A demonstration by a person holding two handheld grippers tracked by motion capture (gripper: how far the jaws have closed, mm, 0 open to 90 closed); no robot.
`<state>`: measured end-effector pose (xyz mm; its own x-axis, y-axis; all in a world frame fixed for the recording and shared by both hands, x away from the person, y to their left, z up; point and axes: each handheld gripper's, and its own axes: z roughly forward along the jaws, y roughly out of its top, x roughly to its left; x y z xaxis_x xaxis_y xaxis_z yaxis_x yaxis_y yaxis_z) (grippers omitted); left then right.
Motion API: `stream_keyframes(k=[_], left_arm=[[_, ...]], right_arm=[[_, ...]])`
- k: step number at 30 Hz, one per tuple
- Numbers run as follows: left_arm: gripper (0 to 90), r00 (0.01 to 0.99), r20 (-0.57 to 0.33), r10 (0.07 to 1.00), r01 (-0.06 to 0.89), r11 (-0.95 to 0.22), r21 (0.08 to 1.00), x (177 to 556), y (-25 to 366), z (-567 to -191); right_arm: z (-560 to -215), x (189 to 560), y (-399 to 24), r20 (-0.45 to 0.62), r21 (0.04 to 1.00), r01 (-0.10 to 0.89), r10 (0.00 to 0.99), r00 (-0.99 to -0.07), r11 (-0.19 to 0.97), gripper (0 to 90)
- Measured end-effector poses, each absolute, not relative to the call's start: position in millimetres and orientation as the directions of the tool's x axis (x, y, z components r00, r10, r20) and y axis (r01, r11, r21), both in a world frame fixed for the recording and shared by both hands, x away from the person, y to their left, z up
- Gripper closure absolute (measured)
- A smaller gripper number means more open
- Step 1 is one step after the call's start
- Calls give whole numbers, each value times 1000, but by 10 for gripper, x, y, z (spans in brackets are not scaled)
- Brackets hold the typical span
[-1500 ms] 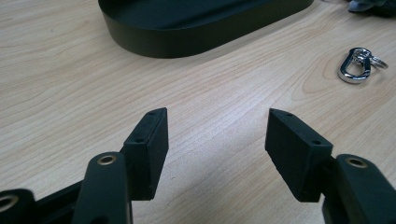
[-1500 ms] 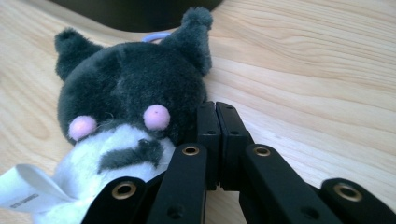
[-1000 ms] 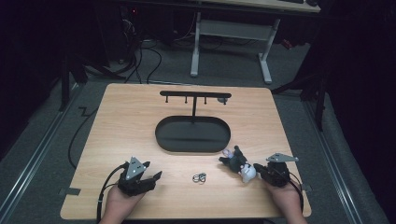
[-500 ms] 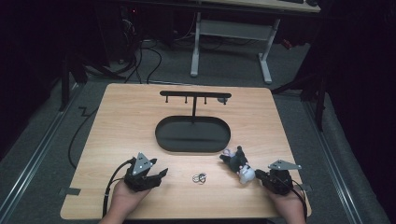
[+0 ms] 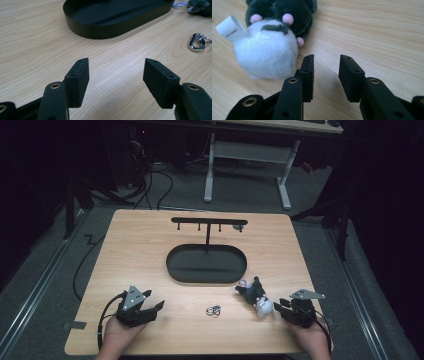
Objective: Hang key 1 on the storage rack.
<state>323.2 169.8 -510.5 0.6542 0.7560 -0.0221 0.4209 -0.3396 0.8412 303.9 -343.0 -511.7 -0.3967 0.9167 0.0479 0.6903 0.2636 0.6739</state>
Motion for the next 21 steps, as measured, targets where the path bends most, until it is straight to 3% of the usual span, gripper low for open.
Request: stream_keyframes(k=[5,13,21], left_arm=[[376,655,-49,754,431,-320,844,3252,1731,-5133],[359,671,-17,741,411,-354,840,3244,1710,-5145],[358,681,-23,732,409,-353,842,3246,1718,-5145]], right_arm=[[-5049,3123,-3402,24,622,722,914,-405,303,628],[-4916,3204,-3369,29,544,774,914,-404,325,592],[-4852,3265,-3310,8,417,830,912,-410,370,538]])
